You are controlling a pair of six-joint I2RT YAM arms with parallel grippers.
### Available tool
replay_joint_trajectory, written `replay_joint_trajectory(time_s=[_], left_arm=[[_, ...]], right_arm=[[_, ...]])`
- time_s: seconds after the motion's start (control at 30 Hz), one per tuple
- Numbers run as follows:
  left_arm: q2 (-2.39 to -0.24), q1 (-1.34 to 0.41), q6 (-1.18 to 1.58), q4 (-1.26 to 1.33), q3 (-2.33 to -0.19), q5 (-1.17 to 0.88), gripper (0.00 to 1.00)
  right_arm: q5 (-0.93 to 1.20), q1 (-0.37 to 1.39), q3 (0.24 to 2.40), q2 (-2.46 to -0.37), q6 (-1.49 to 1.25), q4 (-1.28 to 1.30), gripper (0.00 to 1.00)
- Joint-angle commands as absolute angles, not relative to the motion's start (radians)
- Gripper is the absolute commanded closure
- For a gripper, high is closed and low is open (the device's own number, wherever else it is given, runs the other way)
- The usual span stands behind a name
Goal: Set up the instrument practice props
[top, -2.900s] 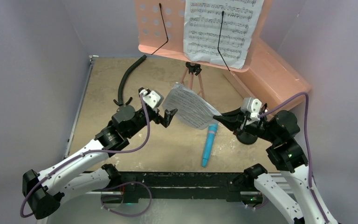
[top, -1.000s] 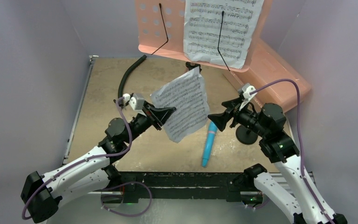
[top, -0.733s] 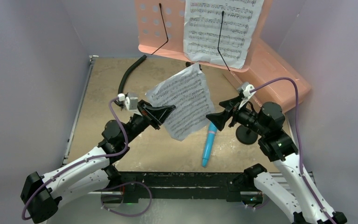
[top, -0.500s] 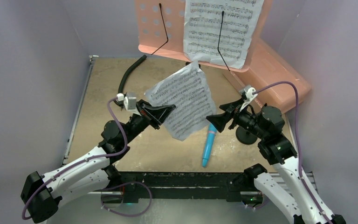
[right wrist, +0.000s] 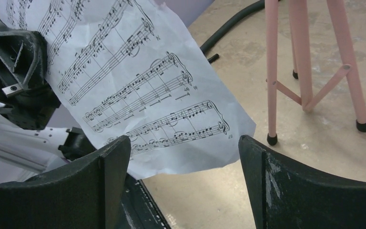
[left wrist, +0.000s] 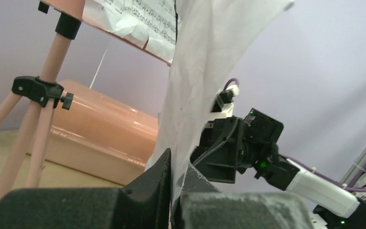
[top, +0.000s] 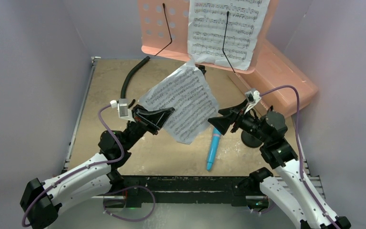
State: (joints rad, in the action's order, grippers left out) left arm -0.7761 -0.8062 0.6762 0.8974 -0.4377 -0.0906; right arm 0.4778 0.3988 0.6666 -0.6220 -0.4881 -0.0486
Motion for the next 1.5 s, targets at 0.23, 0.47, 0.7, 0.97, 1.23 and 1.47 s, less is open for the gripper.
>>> replay_joint_trajectory(time_s=[0.23,0.47,0.7,0.97,1.23,1.47], left_arm=[[-0.749,-0.803,0.747,1.107,-0.407,-0.075,1.0],[-0.72,-0.803,0.767,1.127,-0.396,-0.061,1.0],[-0.76,-0.802,0.795,1.171,-0.391,-0.071,1.0],[-0.808,-0.803,0.77,1.199,-0.376,-0.053,1.0],[-0.838,-0.803,0.735,1.244,-0.344,-0.002,0.91],[-0.752,-0.802,0.581,0.932,-0.344,0.058,0.31]], right_arm=[[0.525,0.399,0.66,-0.669,-0.625,-0.234,0.14],[0.502,0.399,0.638,-0.658,-0.669,-0.262,0.11],[0.611,0.399,0.613,-0.681,-0.727,-0.435,0.16],[0.687,0.399,0.624,-0.678,-0.772,-0.625,0.35],[0.709,0.399,0.7,-0.671,-0.645,-0.447,1.0],[0.693,0.4,0.864,-0.708,-0.382,-0.106,1.0]])
